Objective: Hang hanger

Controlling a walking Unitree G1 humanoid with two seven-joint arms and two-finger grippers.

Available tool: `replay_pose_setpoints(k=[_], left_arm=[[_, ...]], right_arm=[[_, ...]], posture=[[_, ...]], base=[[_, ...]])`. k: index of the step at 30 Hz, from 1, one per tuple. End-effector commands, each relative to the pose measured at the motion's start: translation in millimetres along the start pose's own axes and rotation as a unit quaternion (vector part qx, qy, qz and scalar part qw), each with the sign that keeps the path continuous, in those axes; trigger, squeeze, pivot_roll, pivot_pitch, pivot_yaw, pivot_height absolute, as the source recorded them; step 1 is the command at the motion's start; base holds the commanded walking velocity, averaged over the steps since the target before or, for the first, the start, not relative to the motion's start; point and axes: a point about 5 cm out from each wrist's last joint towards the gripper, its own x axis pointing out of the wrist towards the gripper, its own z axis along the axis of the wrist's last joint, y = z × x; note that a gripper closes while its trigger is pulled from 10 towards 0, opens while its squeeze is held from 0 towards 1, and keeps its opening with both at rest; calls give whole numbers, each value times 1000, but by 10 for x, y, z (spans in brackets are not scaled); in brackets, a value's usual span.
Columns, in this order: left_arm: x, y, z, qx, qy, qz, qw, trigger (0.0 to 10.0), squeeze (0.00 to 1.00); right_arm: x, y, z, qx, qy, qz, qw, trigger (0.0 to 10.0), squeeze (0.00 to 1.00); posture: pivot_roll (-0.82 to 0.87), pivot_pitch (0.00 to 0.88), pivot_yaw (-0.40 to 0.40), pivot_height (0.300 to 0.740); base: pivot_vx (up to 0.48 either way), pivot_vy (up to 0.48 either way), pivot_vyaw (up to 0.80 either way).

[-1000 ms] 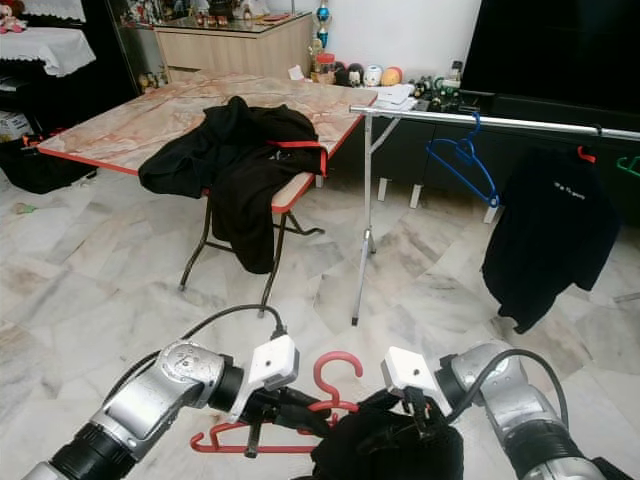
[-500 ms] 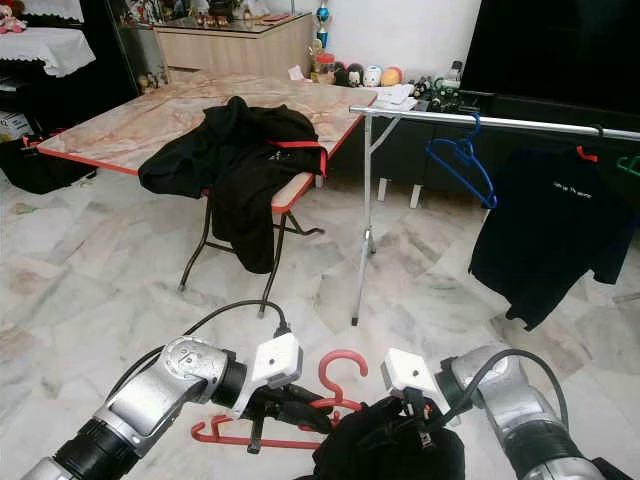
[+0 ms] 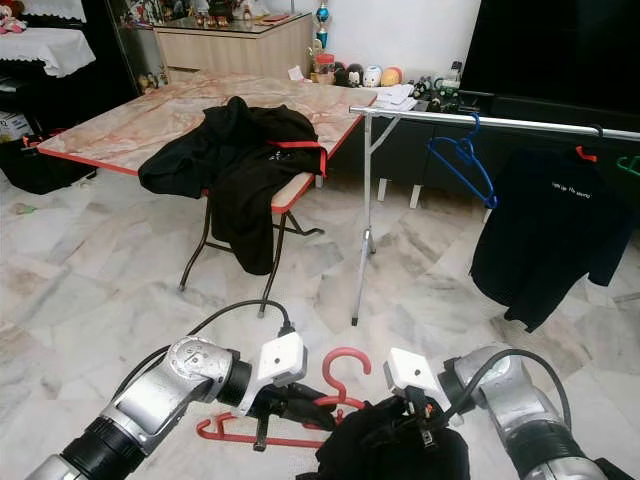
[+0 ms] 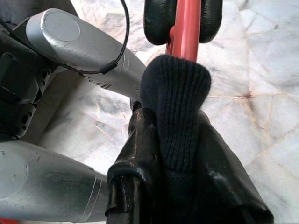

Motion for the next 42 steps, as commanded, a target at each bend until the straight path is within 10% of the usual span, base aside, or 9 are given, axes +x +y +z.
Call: replay_pose_setpoints(k=[1, 6, 7, 26, 42], left_arm=[[-56, 124, 157, 34, -12, 35, 999, 10000, 0], [-57, 132, 167, 38, -21, 39, 998, 10000, 0], [-58, 134, 163, 36, -21, 40, 998, 10000, 1000], [-153, 35, 86, 31, -2, -4, 1000, 10000, 1000], [-466, 220, -218, -43, -11, 197, 979, 10000, 1000]], right_arm=[[37, 14, -11, 0, 13, 19, 1000, 0, 0], [43, 15, -32, 2, 16, 13, 1000, 0, 0], [47, 19, -40, 2, 18, 13, 1000, 0, 0], [72, 29, -192, 16, 53, -18, 998, 0, 0], [-316, -151, -131, 5, 12, -226, 974, 0, 0]], posture=[[-66, 0, 13, 740], [-69, 0, 15, 740], [-69, 0, 16, 740], [-65, 0, 15, 740], [-75, 15, 16, 740]], base=[[0, 0, 0], [0, 0, 0], [0, 0, 0], [0, 0, 0], [0, 0, 0]])
